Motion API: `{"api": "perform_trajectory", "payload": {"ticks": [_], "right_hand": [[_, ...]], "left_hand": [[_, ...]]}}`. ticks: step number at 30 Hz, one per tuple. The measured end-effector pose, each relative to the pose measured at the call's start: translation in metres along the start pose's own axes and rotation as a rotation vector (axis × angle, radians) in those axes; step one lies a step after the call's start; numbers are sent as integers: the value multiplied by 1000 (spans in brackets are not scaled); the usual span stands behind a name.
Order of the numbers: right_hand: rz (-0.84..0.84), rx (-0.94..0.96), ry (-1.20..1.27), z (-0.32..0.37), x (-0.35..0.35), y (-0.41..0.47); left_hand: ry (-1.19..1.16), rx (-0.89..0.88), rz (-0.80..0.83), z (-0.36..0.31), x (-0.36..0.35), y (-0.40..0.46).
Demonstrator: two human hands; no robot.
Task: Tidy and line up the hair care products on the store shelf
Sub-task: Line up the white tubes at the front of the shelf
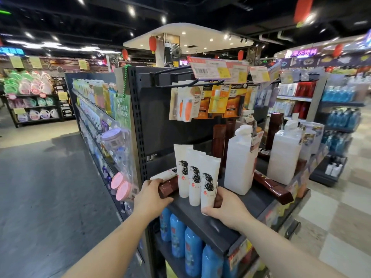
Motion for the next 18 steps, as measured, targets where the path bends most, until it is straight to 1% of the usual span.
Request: {"api": "perform_trajectory", "payload": {"ticks": [3,6,10,12,18], "right_hand": [[24,-6,40,-1,-1,-1],[94,9,95,3,2,0],[150,-16,147,7,11,3],[105,-36,200,9,18,6],[-171,-15,279,22,38,17]], "left_hand": [[-95,-5,7,3,1,3],[-145,-9,16,5,4,4],[-200,-26,-26,7,18,3],[-224,-45,-79,5,31,1],[-341,-139,-173,-14,67,-9]]}}
Point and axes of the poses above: each hand's wrist, its own y-axis towards the middle knuckle, its own x-axis out of the back of the hand, z = x × y, the point moved 7 cm from there along y, towards the middle knuckle, and after that the axes turned 14 degrees about x, right-handed, at the moved point
